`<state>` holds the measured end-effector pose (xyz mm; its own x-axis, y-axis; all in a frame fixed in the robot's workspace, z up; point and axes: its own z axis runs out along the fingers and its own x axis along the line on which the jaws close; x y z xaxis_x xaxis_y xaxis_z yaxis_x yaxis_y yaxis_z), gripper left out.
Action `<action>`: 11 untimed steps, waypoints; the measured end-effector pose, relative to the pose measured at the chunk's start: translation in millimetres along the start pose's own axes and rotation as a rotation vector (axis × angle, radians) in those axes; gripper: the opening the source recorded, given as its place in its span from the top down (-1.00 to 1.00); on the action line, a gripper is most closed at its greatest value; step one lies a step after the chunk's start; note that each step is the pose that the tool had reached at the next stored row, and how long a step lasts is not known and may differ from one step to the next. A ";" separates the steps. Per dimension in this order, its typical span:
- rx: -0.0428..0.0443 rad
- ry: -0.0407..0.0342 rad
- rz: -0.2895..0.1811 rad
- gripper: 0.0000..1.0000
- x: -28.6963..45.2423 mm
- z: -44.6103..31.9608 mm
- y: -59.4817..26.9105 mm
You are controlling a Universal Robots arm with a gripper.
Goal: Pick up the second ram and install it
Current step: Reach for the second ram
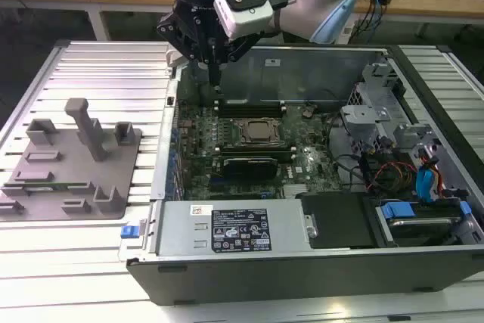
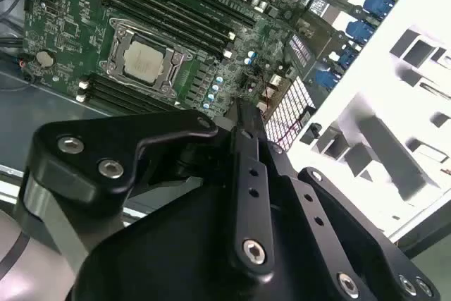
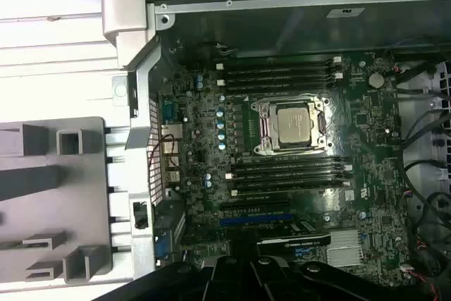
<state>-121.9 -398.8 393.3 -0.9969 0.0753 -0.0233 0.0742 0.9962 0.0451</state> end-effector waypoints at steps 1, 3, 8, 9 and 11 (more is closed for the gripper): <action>0.0000 0.0000 0.000 0.84 0.0 0.0 0.0; 0.0000 0.0000 0.000 0.84 0.0 0.0 0.0; 0.0000 0.0000 0.000 0.84 0.3 0.0 0.0; 0.0000 0.0000 0.000 0.84 0.8 0.0 -0.1; 0.0000 0.0000 0.000 0.84 2.8 -0.1 -0.2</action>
<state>-124.7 -398.9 393.3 -0.9969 0.0752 -0.0233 0.0741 0.9962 0.0451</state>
